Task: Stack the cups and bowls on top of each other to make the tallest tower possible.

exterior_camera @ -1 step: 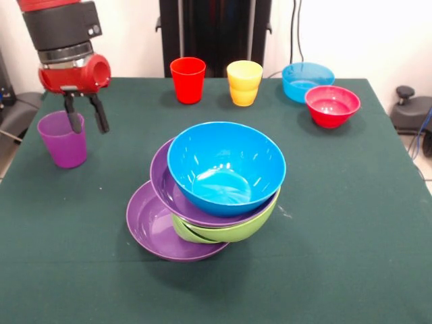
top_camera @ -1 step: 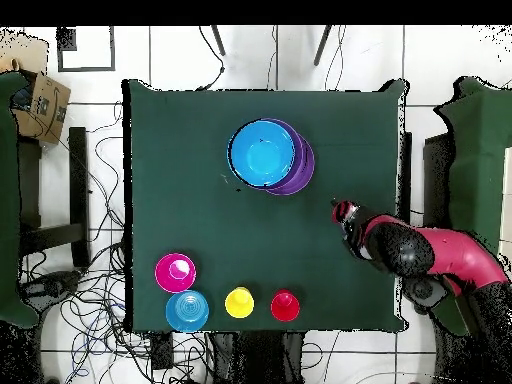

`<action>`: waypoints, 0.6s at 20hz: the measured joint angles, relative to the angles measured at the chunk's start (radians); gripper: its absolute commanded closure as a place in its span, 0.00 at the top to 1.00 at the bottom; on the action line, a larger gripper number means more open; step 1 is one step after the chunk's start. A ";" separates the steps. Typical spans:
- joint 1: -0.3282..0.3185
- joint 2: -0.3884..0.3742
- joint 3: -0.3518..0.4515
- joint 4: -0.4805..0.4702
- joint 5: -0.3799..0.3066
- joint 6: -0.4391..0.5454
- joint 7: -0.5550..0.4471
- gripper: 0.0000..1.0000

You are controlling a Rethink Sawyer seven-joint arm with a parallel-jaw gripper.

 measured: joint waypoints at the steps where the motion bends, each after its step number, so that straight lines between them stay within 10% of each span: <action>1: 0.000 0.008 0.000 0.000 -0.006 0.000 0.000 1.00; 12: -0.005 0.080 -0.002 -0.001 -0.053 0.000 0.000 1.00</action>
